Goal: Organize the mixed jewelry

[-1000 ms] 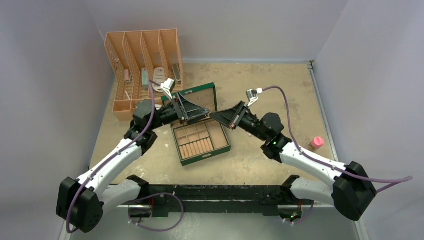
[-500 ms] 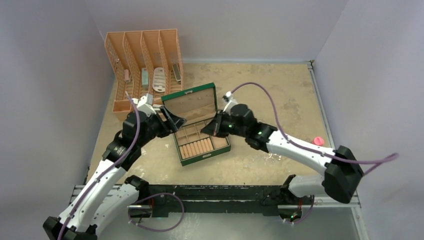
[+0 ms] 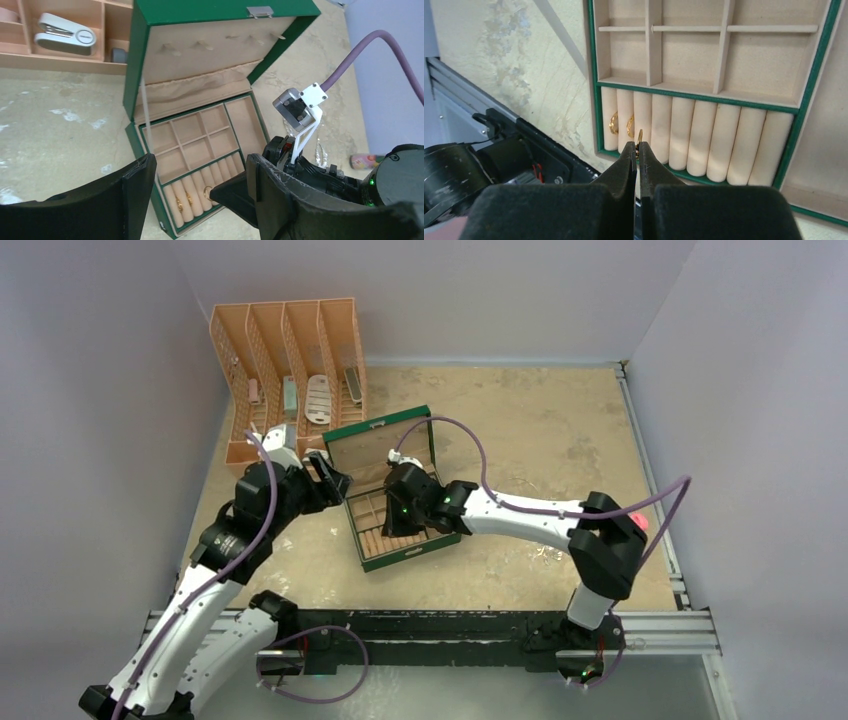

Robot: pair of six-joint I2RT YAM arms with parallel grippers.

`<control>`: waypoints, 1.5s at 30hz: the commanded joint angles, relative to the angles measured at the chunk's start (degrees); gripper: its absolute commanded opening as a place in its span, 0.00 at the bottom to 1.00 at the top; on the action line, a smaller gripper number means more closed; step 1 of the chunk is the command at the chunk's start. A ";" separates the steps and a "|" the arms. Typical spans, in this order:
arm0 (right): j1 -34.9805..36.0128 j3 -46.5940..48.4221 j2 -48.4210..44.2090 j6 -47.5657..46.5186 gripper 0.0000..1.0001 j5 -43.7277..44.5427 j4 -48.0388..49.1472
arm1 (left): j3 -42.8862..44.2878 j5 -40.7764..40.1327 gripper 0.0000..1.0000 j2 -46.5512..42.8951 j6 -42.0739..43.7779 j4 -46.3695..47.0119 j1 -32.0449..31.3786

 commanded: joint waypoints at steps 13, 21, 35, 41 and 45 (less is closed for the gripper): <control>0.97 7.26 6.65 -5.50 0.00 -0.10 -4.89 | 1.52 -8.94 0.66 -3.44 2.12 -2.68 0.41; 1.48 8.14 8.63 -6.83 0.00 1.80 -5.59 | 1.25 -8.19 0.66 -2.94 2.07 -2.53 0.38; 3.40 10.68 11.95 -6.97 0.00 5.26 -9.31 | 1.07 -7.35 0.65 -2.46 2.07 -2.33 0.39; 3.45 9.95 9.95 -6.99 0.00 4.28 -9.77 | 1.04 -7.23 0.65 -2.44 2.07 -2.33 0.38; 3.49 9.09 7.87 -7.80 0.00 3.44 -8.33 | 1.03 -7.03 0.65 -2.38 2.03 -2.33 0.38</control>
